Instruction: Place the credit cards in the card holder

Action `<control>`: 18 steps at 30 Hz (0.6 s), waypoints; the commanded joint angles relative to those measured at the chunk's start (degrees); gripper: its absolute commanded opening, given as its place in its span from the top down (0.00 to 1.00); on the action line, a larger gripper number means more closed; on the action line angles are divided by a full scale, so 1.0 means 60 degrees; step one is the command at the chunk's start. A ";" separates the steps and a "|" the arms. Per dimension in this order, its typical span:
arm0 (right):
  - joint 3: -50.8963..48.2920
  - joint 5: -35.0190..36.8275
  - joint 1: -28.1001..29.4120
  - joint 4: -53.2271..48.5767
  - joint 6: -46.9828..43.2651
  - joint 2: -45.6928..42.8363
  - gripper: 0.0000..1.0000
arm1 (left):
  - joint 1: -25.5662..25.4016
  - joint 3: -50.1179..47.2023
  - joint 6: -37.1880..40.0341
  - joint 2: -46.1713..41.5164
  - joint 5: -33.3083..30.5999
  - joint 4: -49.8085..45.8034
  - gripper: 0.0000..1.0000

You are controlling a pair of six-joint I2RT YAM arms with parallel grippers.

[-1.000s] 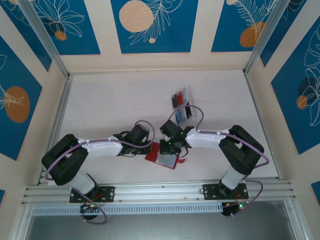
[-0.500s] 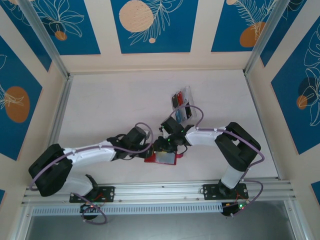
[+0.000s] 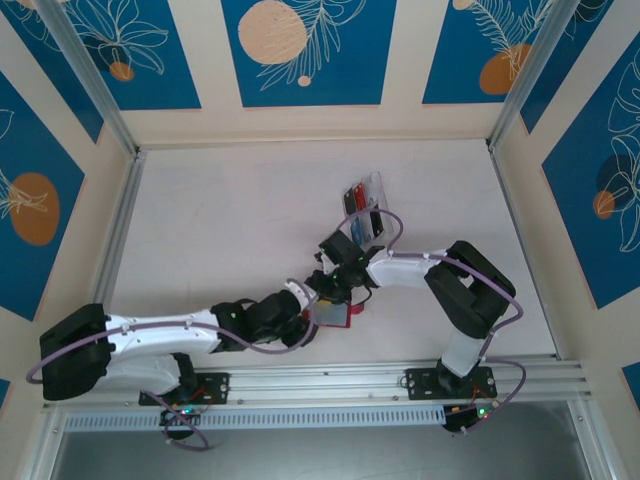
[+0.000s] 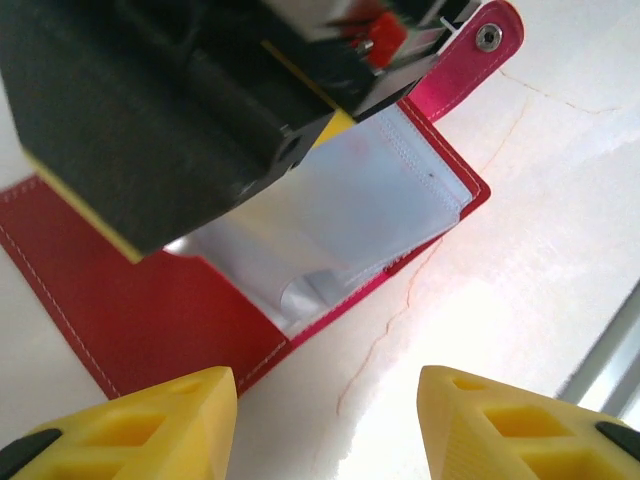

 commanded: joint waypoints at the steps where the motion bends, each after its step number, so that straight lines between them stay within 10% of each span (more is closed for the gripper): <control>1: -0.0026 0.0062 0.0034 -0.0355 -0.0106 0.0581 0.55 | -0.0272 0.0067 0.1196 0.0497 -0.1207 0.0679 0.50; 18: 0.0439 0.0610 0.0014 -0.1328 -0.0727 -0.0069 0.49 | -0.0322 0.0868 0.0806 0.2362 -0.1810 0.0444 0.81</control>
